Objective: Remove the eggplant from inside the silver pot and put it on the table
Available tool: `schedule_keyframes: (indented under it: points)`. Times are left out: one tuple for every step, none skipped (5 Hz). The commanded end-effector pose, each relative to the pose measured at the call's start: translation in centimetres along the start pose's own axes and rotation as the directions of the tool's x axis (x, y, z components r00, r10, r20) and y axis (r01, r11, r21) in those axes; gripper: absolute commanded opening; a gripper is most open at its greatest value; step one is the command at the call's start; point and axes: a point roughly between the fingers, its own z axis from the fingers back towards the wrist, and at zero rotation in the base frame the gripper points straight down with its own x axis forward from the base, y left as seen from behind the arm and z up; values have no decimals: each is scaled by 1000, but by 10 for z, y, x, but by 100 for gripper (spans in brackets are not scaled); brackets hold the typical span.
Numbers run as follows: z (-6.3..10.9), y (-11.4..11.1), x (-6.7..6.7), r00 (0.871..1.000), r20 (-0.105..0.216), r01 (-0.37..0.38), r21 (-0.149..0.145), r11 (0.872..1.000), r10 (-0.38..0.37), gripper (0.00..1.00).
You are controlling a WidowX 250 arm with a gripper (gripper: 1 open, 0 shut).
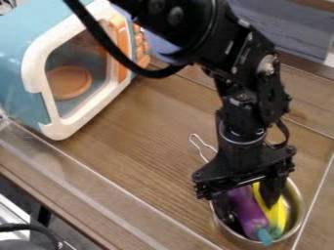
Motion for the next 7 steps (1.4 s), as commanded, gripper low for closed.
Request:
schedule_keyframes:
  points:
    - [7, 4, 2, 998, 13, 62, 42, 997, -62, 100]
    - [6, -5, 3, 1000, 25, 10, 44, 999, -12, 100]
    - [6, -16, 6, 999, 30, -31, 42, 999, 30, 100]
    - [6, -22, 6, 999, 30, -45, 46, 998, 44, 100]
    - [3, -25, 9, 999, 28, -35, 52, 998, 34, 0]
    - [4, -26, 11, 1000, 18, 9, 67, 998, -10, 0]
    - [4, -27, 7, 998, 5, 67, 84, 994, -68, 0]
